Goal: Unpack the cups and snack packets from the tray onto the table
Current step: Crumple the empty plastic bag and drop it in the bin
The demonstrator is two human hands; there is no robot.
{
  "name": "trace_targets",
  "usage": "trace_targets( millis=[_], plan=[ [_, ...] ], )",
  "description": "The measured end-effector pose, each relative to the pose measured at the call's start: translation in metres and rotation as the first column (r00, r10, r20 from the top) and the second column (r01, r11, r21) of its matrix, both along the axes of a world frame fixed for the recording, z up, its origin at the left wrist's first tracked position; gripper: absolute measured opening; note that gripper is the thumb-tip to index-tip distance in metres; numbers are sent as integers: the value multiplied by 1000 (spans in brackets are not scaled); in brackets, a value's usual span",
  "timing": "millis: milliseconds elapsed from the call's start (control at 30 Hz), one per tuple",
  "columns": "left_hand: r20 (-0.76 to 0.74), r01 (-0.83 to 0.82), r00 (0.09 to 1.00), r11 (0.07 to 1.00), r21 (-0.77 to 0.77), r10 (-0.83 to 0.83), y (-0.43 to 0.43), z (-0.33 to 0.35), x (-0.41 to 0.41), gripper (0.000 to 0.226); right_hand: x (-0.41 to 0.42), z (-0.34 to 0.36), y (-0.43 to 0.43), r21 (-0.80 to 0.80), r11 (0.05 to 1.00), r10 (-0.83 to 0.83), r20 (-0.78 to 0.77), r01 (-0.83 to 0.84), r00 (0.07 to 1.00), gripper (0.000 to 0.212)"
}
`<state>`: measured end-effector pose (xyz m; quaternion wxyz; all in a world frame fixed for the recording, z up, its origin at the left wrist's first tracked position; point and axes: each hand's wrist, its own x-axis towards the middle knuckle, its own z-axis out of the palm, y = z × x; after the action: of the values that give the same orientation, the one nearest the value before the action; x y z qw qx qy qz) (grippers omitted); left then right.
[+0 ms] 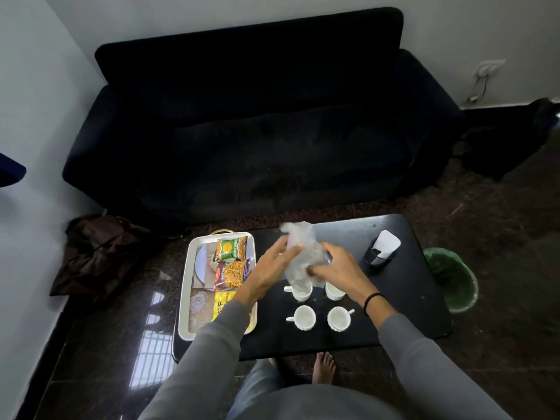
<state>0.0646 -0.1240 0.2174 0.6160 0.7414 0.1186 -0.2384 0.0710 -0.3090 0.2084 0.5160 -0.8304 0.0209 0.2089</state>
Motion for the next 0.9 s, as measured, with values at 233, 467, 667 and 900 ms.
trace_targets(
  millis=[233, 467, 667, 900],
  plan=[
    [-83, -106, 992, 973, -205, 91, -7, 7, 9, 29, 6, 6, -5, 299, 948, -82, -102, 109, 991, 37],
    [57, -39, 997, 988, -147, 47, -20, 11, 28, 59, 3, 12, -10, 94, 990, -101, -3, 101, 995, 107],
    [106, 209, 971, 976, 62, -214, -47, -2, 45, 65, -9, 3, -24, 48, 996, -81, 123, 76, 989, 117],
    [44, 333, 937, 924, 189, -347, -96, -5, 61, 20, -16, -3, -66, 22, 979, -205, 127, 204, 970, 102]
  ],
)
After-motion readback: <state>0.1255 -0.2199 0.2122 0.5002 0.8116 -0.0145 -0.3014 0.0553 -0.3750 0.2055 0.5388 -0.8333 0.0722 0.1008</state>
